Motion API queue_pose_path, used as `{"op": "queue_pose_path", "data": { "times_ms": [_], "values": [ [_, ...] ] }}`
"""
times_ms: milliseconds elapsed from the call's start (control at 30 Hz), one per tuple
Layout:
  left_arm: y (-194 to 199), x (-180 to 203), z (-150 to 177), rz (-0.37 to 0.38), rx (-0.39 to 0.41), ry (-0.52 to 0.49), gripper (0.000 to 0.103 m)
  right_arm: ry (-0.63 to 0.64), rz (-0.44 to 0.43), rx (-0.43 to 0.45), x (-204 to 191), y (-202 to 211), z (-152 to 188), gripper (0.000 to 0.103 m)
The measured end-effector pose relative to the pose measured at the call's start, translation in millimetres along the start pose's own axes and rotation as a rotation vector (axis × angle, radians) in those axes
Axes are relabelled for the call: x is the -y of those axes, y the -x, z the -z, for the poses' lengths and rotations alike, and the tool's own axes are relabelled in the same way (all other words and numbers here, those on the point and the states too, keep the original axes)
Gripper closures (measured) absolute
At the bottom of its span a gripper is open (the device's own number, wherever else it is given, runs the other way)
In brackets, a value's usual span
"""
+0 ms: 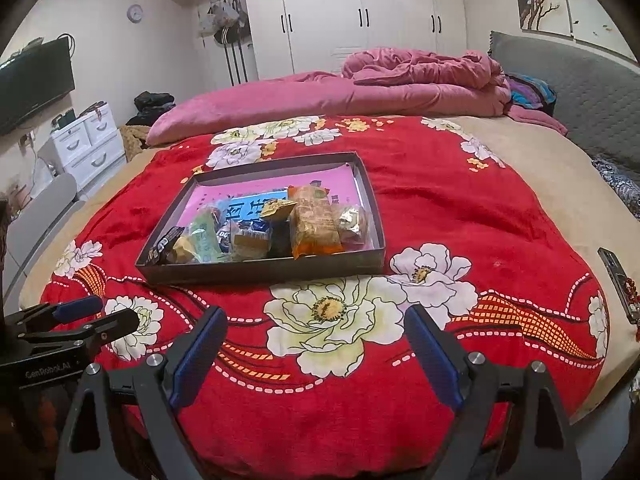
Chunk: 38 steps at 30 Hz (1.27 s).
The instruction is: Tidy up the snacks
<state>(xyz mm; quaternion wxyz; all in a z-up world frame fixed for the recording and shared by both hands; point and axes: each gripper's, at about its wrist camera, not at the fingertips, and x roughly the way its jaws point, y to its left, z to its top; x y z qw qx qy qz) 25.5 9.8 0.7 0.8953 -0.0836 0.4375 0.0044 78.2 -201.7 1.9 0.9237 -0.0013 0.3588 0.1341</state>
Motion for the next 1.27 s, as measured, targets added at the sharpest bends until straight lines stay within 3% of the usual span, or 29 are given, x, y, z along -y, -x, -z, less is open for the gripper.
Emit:
{"op": "queue_pose_path", "data": {
  "times_ms": [900, 1167, 1267],
  "values": [
    [2, 2, 1, -0.004, 0.01, -0.003, 0.026, -0.006, 0.018, 0.004, 4, -2, 0, 0.013],
    [-18, -32, -8, 0.039, -0.048, 0.155, 0.026, -0.043, 0.063, 0.028, 30, -12, -10, 0.012],
    [-24, -63, -26, -0.045, -0.012, 0.219, 0.026, -0.09, 0.108, 0.033, 59, -24, -22, 0.006]
  ]
}}
